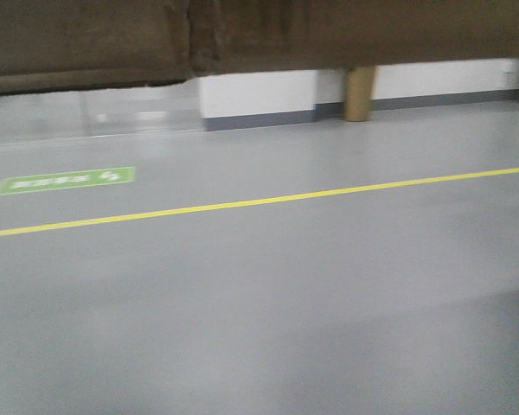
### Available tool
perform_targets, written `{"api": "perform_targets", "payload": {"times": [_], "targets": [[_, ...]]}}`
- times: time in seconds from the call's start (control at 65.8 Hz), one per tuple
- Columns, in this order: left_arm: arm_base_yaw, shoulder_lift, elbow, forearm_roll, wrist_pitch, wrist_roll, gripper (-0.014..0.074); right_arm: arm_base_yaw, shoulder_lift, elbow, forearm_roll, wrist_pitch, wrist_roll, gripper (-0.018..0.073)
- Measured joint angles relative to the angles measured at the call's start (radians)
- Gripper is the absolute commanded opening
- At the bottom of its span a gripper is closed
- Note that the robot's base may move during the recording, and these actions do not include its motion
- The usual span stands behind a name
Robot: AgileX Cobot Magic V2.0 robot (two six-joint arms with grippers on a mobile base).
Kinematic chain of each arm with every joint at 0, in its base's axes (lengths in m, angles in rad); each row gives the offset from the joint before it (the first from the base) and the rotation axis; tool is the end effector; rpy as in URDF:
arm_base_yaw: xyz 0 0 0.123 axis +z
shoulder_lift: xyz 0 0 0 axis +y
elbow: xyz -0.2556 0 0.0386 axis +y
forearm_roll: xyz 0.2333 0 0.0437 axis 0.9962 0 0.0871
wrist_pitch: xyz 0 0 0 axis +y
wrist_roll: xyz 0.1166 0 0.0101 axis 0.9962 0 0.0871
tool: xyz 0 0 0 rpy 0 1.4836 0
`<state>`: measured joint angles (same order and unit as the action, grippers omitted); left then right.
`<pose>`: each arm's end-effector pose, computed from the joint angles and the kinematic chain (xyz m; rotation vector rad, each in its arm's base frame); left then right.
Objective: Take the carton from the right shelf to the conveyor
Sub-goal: 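Hold the carton with both grippers while driving toward the red conveyor, then carry the carton with both grippers out over the grey conveyor belt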
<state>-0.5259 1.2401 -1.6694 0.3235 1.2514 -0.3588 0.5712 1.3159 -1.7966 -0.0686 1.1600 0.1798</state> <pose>0.2178 -0.0856 0.4406 0.1484 2.2453 -0.0665 0.2197 0.1325 0.4615 -0.4177 2.1412 0.3474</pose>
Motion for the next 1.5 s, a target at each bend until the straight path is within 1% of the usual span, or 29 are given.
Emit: {"api": "perform_targets", "payload": {"times": [0.213,0.365,1.505], "targets": [[0.000,0.000,0.000,0.007,-0.001,0.000,-0.0013,0.000,0.000,0.000,-0.002,-0.067,0.000,-0.0071],[0.000,0.000,0.000,0.009,-0.002,-0.002,-0.0013,0.000,0.000,0.000,-0.004,-0.087,-0.002,-0.0071],[0.000,0.000,0.000,0.007,-0.006,-0.002,-0.0013,0.000,0.000,0.000,-0.008,-0.091,-0.004,-0.0071]]}}
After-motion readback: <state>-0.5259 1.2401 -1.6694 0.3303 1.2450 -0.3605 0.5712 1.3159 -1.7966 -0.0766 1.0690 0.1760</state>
